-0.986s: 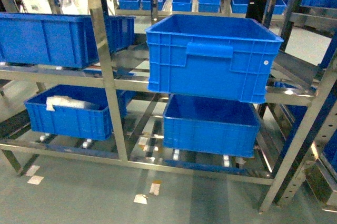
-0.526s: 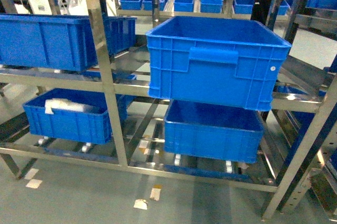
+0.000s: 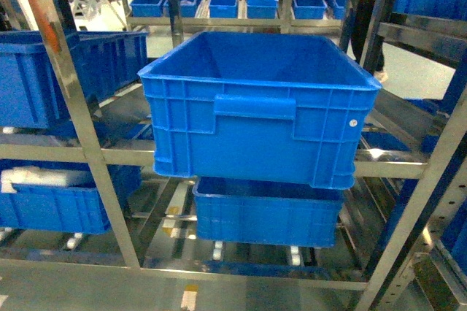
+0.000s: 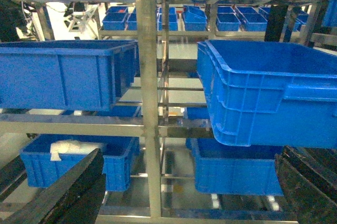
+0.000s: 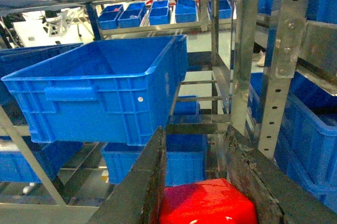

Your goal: Pick red block from blue box to shelf

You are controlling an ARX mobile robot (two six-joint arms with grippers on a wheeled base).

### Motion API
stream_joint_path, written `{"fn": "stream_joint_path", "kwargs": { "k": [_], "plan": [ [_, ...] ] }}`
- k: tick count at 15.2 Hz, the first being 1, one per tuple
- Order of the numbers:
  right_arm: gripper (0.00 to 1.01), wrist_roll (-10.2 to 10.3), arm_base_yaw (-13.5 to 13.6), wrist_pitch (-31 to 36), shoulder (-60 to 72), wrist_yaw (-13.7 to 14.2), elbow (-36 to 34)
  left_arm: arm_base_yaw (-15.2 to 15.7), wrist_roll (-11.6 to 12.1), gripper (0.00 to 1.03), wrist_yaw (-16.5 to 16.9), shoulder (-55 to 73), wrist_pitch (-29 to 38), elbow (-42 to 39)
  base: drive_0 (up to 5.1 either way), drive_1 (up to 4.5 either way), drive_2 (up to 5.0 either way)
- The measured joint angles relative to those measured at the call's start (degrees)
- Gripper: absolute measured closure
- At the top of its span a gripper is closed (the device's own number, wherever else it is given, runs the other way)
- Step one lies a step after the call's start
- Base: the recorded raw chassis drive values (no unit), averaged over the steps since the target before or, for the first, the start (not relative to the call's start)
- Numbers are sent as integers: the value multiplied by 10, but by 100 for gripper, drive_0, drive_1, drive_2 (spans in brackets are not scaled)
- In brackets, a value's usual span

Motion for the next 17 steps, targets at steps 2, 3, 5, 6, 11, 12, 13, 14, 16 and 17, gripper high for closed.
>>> {"fn": "stream_joint_path", "kwargs": {
  "k": [2, 3, 5, 6, 11, 12, 13, 14, 16, 17],
  "plan": [
    [73, 0, 0, 0, 0, 0, 0, 0, 0, 5, 0, 0, 0, 0, 16, 273, -242],
    [73, 0, 0, 0, 0, 0, 0, 0, 0, 5, 0, 0, 0, 0, -4, 251, -258],
    [73, 0, 0, 0, 0, 0, 0, 0, 0, 5, 0, 0, 0, 0, 4, 256, -247],
    [73, 0, 0, 0, 0, 0, 0, 0, 0, 5, 0, 0, 0, 0, 3, 253, -247],
    [73, 0, 0, 0, 0, 0, 0, 0, 0, 5, 0, 0, 0, 0, 8, 258, -242],
    [73, 0, 0, 0, 0, 0, 0, 0, 0, 5, 0, 0, 0, 0, 9, 259, -241],
    [73, 0, 0, 0, 0, 0, 0, 0, 0, 5, 0, 0, 0, 0, 12, 262, -238],
    [73, 0, 0, 0, 0, 0, 0, 0, 0, 5, 0, 0, 0, 0, 7, 232, -217],
    [73, 0, 0, 0, 0, 0, 0, 0, 0, 5, 0, 0, 0, 0, 0, 0, 0],
    [73, 0, 0, -1, 0, 0, 0, 0, 0, 5, 0, 0, -1, 0, 0, 0, 0]
  ]
}}
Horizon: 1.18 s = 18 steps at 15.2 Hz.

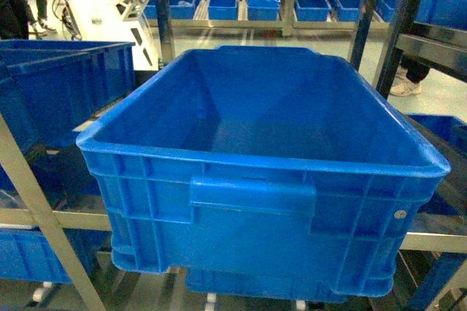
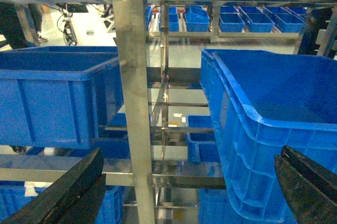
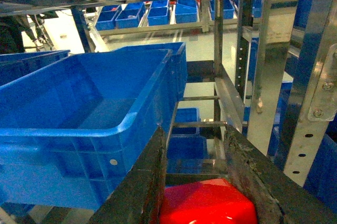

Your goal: Pick red block from blue box to shelf

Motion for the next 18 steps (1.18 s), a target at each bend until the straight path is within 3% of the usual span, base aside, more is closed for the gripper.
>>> {"fn": "stream_joint_path", "kwargs": {
  "k": [18],
  "plan": [
    [73, 0, 0, 1, 0, 0, 0, 0, 0, 5, 0, 0, 1, 0, 0, 0, 0]
  ]
}}
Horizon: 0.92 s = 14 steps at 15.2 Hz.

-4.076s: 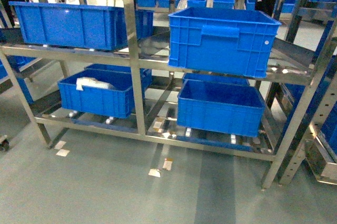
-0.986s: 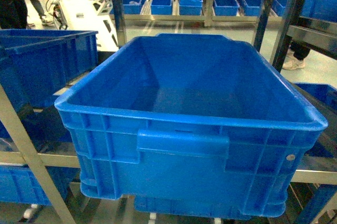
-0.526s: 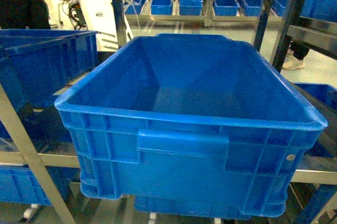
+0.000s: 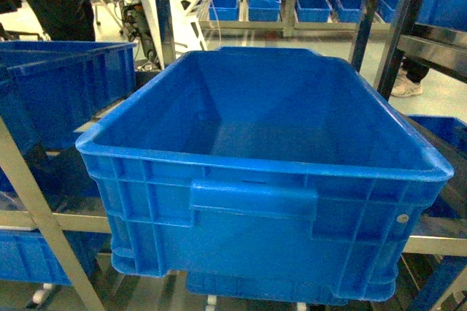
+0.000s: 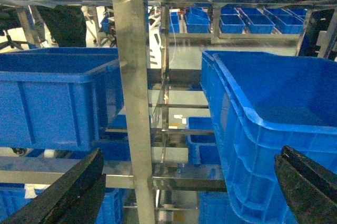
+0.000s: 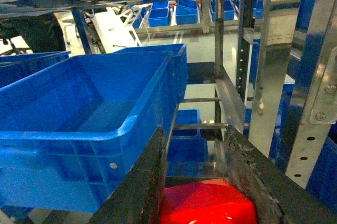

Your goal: Pick red block from blue box to shelf

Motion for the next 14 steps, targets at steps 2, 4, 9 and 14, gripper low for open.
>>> {"fn": "stream_joint_path", "kwargs": {
  "k": [2, 4, 9, 14],
  "plan": [
    [73, 0, 0, 0, 0, 0, 0, 0, 0, 5, 0, 0, 0, 0, 0, 0, 0],
    [73, 0, 0, -1, 0, 0, 0, 0, 0, 5, 0, 0, -1, 0, 0, 0, 0],
    [73, 0, 0, 3, 0, 0, 0, 0, 0, 5, 0, 0, 2, 0, 0, 0, 0],
    [73, 0, 0, 0, 0, 0, 0, 0, 0, 5, 0, 0, 1, 0, 0, 0, 0]
  ]
}}
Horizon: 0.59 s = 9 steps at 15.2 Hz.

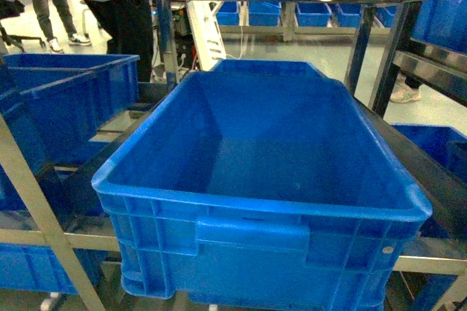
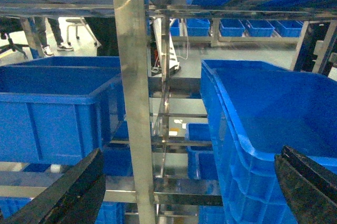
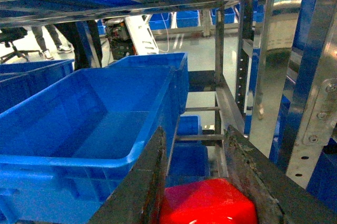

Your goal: Pick red block from blue box to shelf

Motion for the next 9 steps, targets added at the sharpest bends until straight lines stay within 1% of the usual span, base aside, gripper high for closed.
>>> {"fn": "stream_joint_path", "kwargs": {
  "k": [9],
  "plan": [
    [73, 0, 0, 0, 0, 0, 0, 0, 0, 5, 0, 0, 0, 0, 0, 0, 0]
  ]
}}
